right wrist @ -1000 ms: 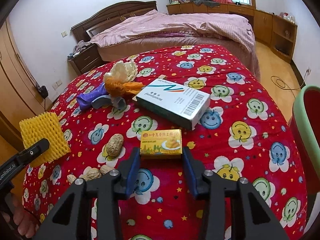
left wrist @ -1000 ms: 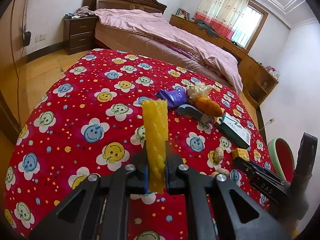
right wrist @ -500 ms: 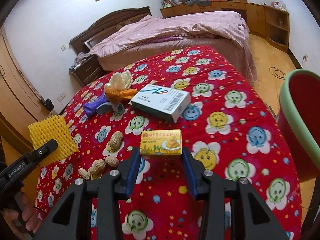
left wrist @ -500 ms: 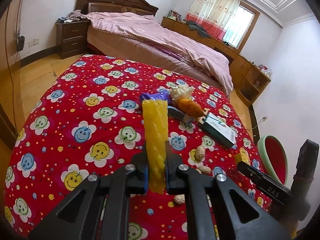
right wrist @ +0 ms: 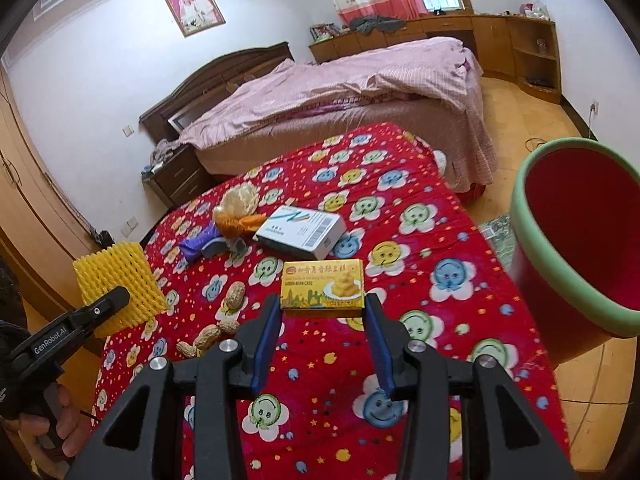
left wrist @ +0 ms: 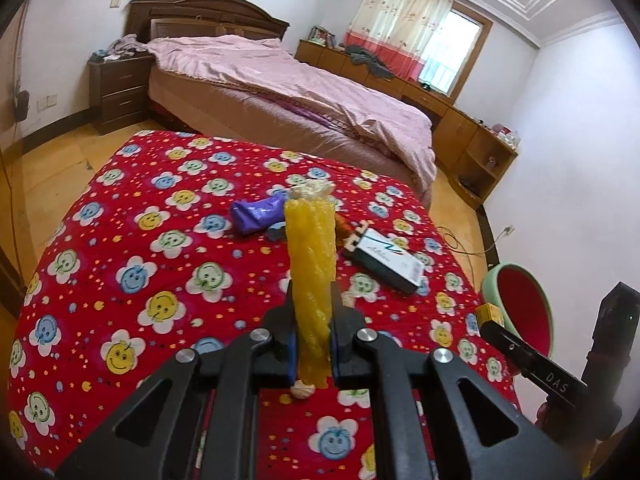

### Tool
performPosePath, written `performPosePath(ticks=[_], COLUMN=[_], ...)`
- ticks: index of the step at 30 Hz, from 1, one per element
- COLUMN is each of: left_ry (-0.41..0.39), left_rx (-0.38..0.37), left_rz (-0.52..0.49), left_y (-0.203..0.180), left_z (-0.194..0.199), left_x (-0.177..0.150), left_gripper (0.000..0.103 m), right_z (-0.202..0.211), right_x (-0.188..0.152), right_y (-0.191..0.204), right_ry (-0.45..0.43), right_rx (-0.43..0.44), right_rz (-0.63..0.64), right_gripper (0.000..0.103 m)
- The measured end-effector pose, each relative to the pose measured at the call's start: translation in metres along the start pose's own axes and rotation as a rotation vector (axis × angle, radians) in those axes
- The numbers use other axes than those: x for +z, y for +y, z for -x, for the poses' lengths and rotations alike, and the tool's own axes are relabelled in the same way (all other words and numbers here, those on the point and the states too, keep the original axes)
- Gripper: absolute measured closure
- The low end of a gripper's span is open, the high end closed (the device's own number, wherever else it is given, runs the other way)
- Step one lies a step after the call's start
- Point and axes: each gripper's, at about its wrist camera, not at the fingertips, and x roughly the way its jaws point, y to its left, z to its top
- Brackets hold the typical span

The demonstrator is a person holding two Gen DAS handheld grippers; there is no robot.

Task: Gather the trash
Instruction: 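Reach the right gripper to the yellow snack box and grasp it while the left holds the foam sheet, then carry the foam sheet and yellow snack box over the red bucket with both grippers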

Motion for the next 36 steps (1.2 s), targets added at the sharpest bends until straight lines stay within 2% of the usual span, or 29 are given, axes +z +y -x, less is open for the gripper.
performPosePath(ticks=[7,16,22,36], left_ry=[0.015,0.02,0.033,0.067], left_rx=[-0.045,-0.094,-0.12,-0.231], left_rz=[-0.037,-0.134,-0.193,-0.303], left_y=[-0.027,-0.073,-0.103,-0.172], left_z=[-0.002,-0.008,-0.019,-0.048], left_x=[0.005,0.012,0.012,0.01], left_gripper=[0.092,0.092,0.092,0.092], right_z=[0.025,0.052,0.069,0.097], right_x=[0.005,0.011,0.014,0.018], right_y=[-0.013,-0.04,-0.061,-0.113], right_ry=[-0.052,-0.109,-0.148,-0.214], right_rx=[-0.011,-0.044,-0.069,-0.137], right_rz=[-0.016,-0.055,-0.091,-0.189], right_gripper=[0.058,0.058,0.058,0.058])
